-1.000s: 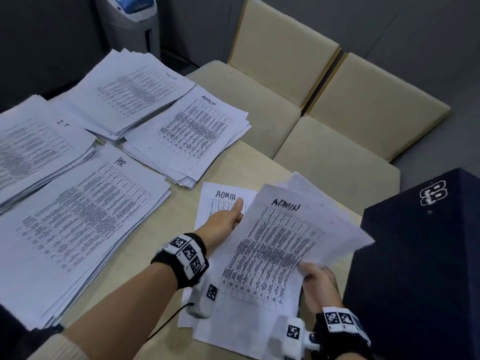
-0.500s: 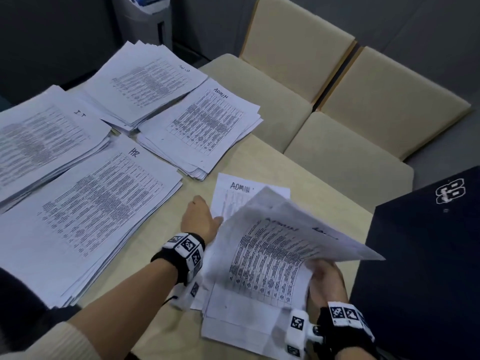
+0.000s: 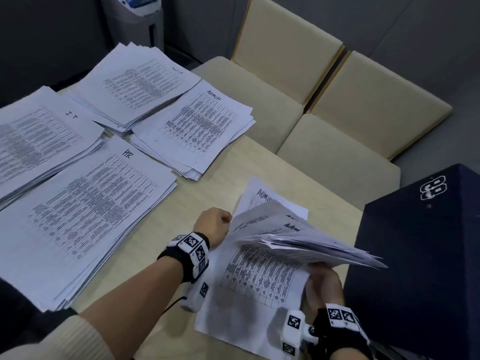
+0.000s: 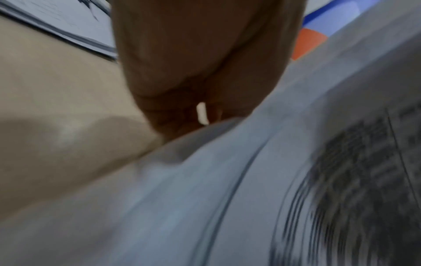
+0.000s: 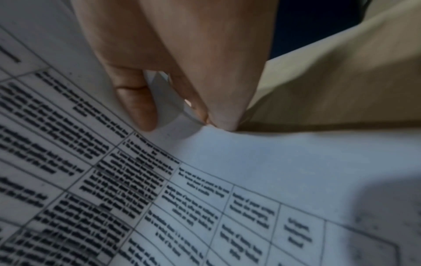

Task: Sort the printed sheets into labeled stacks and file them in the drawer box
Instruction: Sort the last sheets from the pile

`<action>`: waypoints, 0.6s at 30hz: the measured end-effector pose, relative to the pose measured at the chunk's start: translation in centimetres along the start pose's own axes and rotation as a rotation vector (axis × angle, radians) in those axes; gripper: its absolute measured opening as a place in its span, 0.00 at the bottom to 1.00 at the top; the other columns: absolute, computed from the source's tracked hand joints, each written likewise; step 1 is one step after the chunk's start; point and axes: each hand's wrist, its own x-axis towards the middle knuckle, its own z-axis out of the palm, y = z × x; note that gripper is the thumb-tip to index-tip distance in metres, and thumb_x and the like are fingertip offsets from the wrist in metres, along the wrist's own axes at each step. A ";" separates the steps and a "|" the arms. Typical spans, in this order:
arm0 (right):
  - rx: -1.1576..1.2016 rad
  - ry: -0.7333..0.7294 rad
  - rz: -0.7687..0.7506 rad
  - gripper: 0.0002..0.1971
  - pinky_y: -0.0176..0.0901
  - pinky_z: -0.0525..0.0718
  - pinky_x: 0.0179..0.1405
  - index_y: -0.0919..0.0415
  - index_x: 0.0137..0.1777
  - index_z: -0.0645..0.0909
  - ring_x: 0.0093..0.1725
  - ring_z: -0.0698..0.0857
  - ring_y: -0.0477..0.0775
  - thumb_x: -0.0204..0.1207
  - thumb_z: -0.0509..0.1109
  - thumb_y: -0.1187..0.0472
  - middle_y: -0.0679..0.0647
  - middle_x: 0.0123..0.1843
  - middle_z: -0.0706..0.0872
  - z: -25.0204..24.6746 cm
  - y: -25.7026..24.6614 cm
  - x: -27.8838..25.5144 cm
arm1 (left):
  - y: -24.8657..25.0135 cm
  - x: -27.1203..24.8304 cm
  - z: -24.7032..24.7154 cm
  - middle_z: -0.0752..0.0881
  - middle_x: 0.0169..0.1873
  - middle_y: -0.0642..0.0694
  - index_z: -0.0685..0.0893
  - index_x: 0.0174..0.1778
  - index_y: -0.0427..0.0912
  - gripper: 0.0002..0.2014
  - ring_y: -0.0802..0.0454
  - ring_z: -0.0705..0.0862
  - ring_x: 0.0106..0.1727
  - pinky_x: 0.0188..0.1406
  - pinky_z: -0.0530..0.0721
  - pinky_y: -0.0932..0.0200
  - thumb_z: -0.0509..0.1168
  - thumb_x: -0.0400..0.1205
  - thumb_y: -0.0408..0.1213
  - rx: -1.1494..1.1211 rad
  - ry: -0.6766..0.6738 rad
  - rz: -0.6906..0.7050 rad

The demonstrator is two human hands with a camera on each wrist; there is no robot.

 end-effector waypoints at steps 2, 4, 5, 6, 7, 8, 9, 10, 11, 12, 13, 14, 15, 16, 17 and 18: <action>0.042 -0.020 -0.013 0.09 0.50 0.78 0.43 0.59 0.32 0.81 0.29 0.87 0.58 0.69 0.62 0.70 0.60 0.31 0.87 0.0 0.0 -0.2 | 0.0 -0.4 -0.1 0.81 0.26 0.49 0.80 0.29 0.43 0.13 0.54 0.77 0.28 0.28 0.70 0.68 0.64 0.76 0.22 -0.131 0.030 0.054; 0.050 -0.038 -0.030 0.07 0.51 0.81 0.48 0.59 0.38 0.82 0.35 0.88 0.61 0.65 0.64 0.69 0.60 0.37 0.88 -0.2 0.1 -0.1 | -0.1 -0.4 -0.3 0.77 0.23 0.50 0.77 0.28 0.41 0.15 0.58 0.71 0.24 0.28 0.70 0.64 0.65 0.75 0.18 -0.384 0.001 0.073; 0.041 -0.037 -0.022 0.07 0.50 0.81 0.49 0.59 0.39 0.82 0.36 0.89 0.61 0.66 0.64 0.69 0.60 0.37 0.88 -0.1 0.0 0.0 | 0.0 -0.5 -0.5 0.74 0.21 0.50 0.75 0.28 0.40 0.16 0.58 0.69 0.23 0.26 0.68 0.61 0.66 0.75 0.16 -0.501 -0.025 0.064; 0.057 -0.034 -0.023 0.08 0.47 0.82 0.46 0.59 0.37 0.82 0.34 0.88 0.59 0.69 0.63 0.70 0.59 0.35 0.88 -0.4 0.0 0.6 | 0.1 -0.5 -0.8 0.73 0.20 0.50 0.73 0.29 0.41 0.17 0.58 0.68 0.22 0.25 0.66 0.61 0.67 0.75 0.16 -0.590 -0.043 0.065; 0.082 0.004 -0.032 0.11 0.42 0.82 0.39 0.59 0.34 0.80 0.30 0.87 0.56 0.72 0.62 0.71 0.57 0.31 0.86 -0.5 -0.2 0.9 | 0.4 -0.6 -1.2 0.75 0.21 0.49 0.74 0.31 0.40 0.17 0.56 0.70 0.22 0.24 0.68 0.62 0.70 0.75 0.17 -0.676 -0.068 0.058; 0.066 0.032 -0.067 0.13 0.38 0.81 0.32 0.58 0.31 0.77 0.27 0.84 0.52 0.74 0.61 0.72 0.54 0.28 0.83 -0.5 -0.2 1.4 | 0.6 -0.5 -1.5 0.81 0.25 0.45 0.76 0.35 0.38 0.14 0.53 0.76 0.24 0.26 0.74 0.60 0.74 0.75 0.20 -0.756 -0.092 0.046; 0.047 0.066 -0.119 0.15 0.34 0.79 0.28 0.56 0.30 0.77 0.27 0.82 0.48 0.76 0.61 0.73 0.51 0.29 0.81 -0.7 -0.1 1.8 | 0.9 -0.5 -1.8 0.88 0.34 0.42 0.80 0.41 0.34 0.10 0.49 0.84 0.31 0.32 0.82 0.56 0.77 0.74 0.25 -0.827 -0.112 0.039; 0.034 0.116 -0.183 0.18 0.30 0.78 0.28 0.56 0.29 0.80 0.28 0.81 0.45 0.77 0.62 0.74 0.50 0.31 0.80 -0.8 0.1 2.5 | 1.0 -0.3 -2.1 0.91 0.43 0.40 0.83 0.48 0.32 0.12 0.46 0.88 0.39 0.41 0.87 0.53 0.78 0.75 0.31 -0.872 -0.106 0.032; 0.066 0.129 -0.234 0.21 0.26 0.78 0.30 0.57 0.28 0.84 0.30 0.82 0.43 0.77 0.61 0.76 0.50 0.34 0.80 -0.7 0.4 2.9 | 1.0 -0.1 -2.3 0.91 0.48 0.41 0.85 0.51 0.33 0.15 0.46 0.89 0.45 0.48 0.87 0.51 0.78 0.76 0.38 -0.898 -0.091 0.031; 0.117 0.110 -0.219 0.22 0.25 0.77 0.33 0.59 0.29 0.86 0.32 0.82 0.44 0.77 0.60 0.78 0.51 0.35 0.81 -0.4 0.5 3.0 | 1.0 0.1 -2.5 0.90 0.50 0.43 0.84 0.50 0.35 0.18 0.47 0.86 0.47 0.53 0.84 0.51 0.77 0.76 0.47 -0.893 -0.078 0.037; 0.120 0.118 -0.226 0.20 0.27 0.76 0.36 0.61 0.32 0.86 0.33 0.80 0.46 0.75 0.60 0.80 0.51 0.34 0.80 0.2 0.3 2.6 | 0.8 0.4 -2.7 0.86 0.49 0.45 0.83 0.49 0.39 0.21 0.49 0.82 0.49 0.55 0.79 0.52 0.75 0.76 0.55 -0.879 -0.068 0.028; 0.075 0.147 -0.231 0.18 0.31 0.74 0.38 0.60 0.34 0.83 0.32 0.78 0.47 0.75 0.60 0.80 0.51 0.30 0.80 0.4 0.3 2.4 | 0.7 0.5 -2.8 0.83 0.50 0.48 0.81 0.50 0.43 0.20 0.52 0.79 0.51 0.55 0.75 0.55 0.72 0.78 0.58 -0.861 -0.055 0.013; 0.026 0.142 -0.238 0.17 0.33 0.73 0.39 0.59 0.36 0.80 0.33 0.78 0.47 0.74 0.59 0.81 0.50 0.27 0.80 0.6 0.2 2.0 | 0.7 0.5 -3.0 0.83 0.52 0.50 0.82 0.51 0.43 0.18 0.54 0.80 0.52 0.55 0.73 0.58 0.68 0.82 0.57 -0.860 -0.032 -0.016; 0.001 0.132 -0.224 0.16 0.32 0.73 0.38 0.59 0.36 0.78 0.34 0.78 0.47 0.75 0.59 0.80 0.49 0.26 0.80 0.6 0.3 1.7 | 0.5 0.5 -3.0 0.85 0.56 0.52 0.85 0.56 0.43 0.16 0.56 0.82 0.54 0.58 0.72 0.61 0.64 0.85 0.53 -0.853 -0.009 -0.038; -0.044 0.132 -0.216 0.15 0.32 0.75 0.36 0.59 0.37 0.77 0.35 0.78 0.48 0.75 0.60 0.79 0.50 0.26 0.81 0.5 0.2 1.4 | 0.4 0.3 -3.1 0.86 0.61 0.54 0.85 0.63 0.43 0.17 0.60 0.83 0.58 0.64 0.72 0.61 0.62 0.87 0.51 -0.855 -0.008 -0.064; -0.084 0.124 -0.215 0.13 0.32 0.77 0.34 0.60 0.37 0.78 0.35 0.78 0.48 0.76 0.62 0.78 0.51 0.27 0.81 0.5 0.2 1.4 | 0.3 0.3 -3.2 0.84 0.66 0.54 0.83 0.70 0.42 0.21 0.60 0.82 0.64 0.72 0.71 0.58 0.61 0.87 0.52 -0.843 -0.019 -0.076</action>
